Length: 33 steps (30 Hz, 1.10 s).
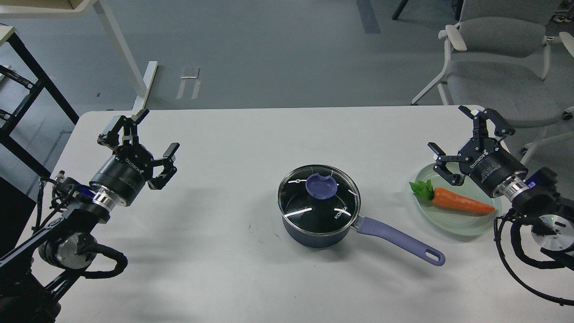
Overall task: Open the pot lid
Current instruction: 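Move the right gripper toward the purple pot handle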
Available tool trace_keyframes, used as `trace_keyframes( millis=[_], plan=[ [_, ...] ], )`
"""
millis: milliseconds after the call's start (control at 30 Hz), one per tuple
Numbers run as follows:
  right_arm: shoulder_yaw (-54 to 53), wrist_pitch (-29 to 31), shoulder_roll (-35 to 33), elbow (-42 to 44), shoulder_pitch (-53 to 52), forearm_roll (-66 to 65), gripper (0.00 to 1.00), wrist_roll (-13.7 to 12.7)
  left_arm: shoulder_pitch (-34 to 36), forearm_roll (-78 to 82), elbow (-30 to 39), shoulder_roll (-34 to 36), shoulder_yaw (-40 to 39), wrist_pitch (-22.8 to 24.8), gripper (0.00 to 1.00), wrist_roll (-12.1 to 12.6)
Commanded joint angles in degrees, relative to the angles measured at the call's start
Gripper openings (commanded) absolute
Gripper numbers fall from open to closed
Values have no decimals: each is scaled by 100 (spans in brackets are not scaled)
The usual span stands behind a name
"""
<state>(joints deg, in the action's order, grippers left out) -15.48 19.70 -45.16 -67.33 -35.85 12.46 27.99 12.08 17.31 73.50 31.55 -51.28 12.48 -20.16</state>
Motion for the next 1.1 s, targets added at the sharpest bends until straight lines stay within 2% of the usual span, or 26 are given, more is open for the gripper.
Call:
trace_keyframes(
  millis=[0,133,300,600,833,1067],
  plan=[
    [1,16,-36,-9,26,-7,100,1,-31,9,7,9,4,-17,99,21],
    [1,33,-115,-44,35,-24,100,1,-22,194,-2,44,13,-17,99,55],
    [-52,51,-817,-605,-88,-909,100,1,57,194,-81,158,66,18,99,29],
    [9,-28,-2119,-2231,-1106,-4354,100,1,400,203,-116,307,48,211,99,3],
    [194,-19,-2287,-2662,-1881,-7367,100,1,532,203,-116,316,57,264,99,-6],
    [597,-11,-2331,-3173,-1987,-10216,100,1,532,203,-90,483,57,264,99,-6]
  ],
)
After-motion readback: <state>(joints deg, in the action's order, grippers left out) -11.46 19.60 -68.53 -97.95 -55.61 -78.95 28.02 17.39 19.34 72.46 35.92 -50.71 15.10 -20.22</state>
